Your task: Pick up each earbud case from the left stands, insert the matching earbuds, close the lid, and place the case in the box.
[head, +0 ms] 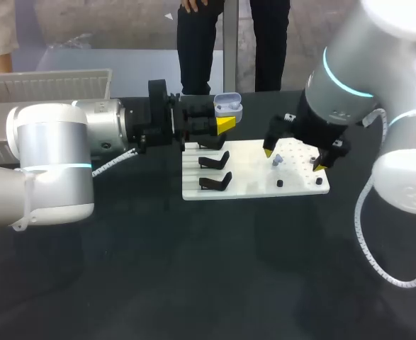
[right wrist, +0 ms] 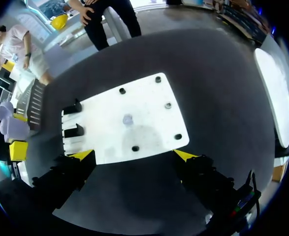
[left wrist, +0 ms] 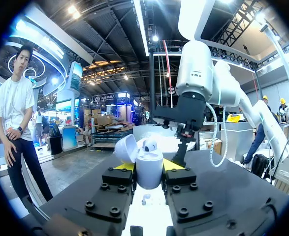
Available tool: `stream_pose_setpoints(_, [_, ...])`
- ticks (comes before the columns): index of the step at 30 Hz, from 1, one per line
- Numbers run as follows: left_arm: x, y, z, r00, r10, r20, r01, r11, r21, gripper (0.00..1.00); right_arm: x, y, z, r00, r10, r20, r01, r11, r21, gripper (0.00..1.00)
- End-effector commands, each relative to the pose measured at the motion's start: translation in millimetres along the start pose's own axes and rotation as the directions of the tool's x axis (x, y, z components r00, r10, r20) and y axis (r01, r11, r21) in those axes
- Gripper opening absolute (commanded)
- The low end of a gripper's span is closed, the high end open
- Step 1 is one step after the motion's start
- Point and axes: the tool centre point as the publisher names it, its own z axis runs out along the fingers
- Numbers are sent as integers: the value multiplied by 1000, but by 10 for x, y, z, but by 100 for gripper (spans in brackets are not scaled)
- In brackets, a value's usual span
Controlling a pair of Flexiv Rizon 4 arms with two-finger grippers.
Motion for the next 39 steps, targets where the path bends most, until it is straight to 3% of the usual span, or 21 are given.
stream_pose_setpoints(1, [6,-21,2,1000,4,4,-4,1000,-8,0,-138,100,298,998,13,-61,-12,1000,5,100])
stream_pose_setpoints(10, [6,-21,2,1000,4,4,-4,1000,-8,0,-263,82,505,1000,14,2,-13,1000,-26,100])
stream_pose_setpoints(12, [6,-21,2,1000,4,4,-4,1000,-8,0,-281,76,546,1000,15,21,-15,999,-31,94])
stream_pose_setpoints(14, [6,-21,2,1000,4,4,-4,1000,-8,0,-289,71,576,1000,13,27,-12,999,-32,98])
stream_pose_setpoints(19, [6,-21,2,1000,4,4,-4,1000,-8,0,-321,56,607,999,27,34,-25,999,-36,86])
stream_pose_setpoints(21, [6,-21,2,1000,4,4,-4,1000,-8,0,-326,54,609,999,34,27,-33,999,-42,72])
stream_pose_setpoints(30, [6,-21,2,1000,4,4,-4,1000,-8,0,-330,66,625,1000,25,19,-24,999,-39,60])
stream_pose_setpoints(32, [6,-21,2,1000,4,4,-4,1000,-8,0,-329,79,636,1000,22,14,-21,999,-37,51])
stream_pose_setpoints(39, [6,-21,2,1000,4,4,-4,1000,-8,0,-315,107,678,1000,17,7,-17,999,-33,48])
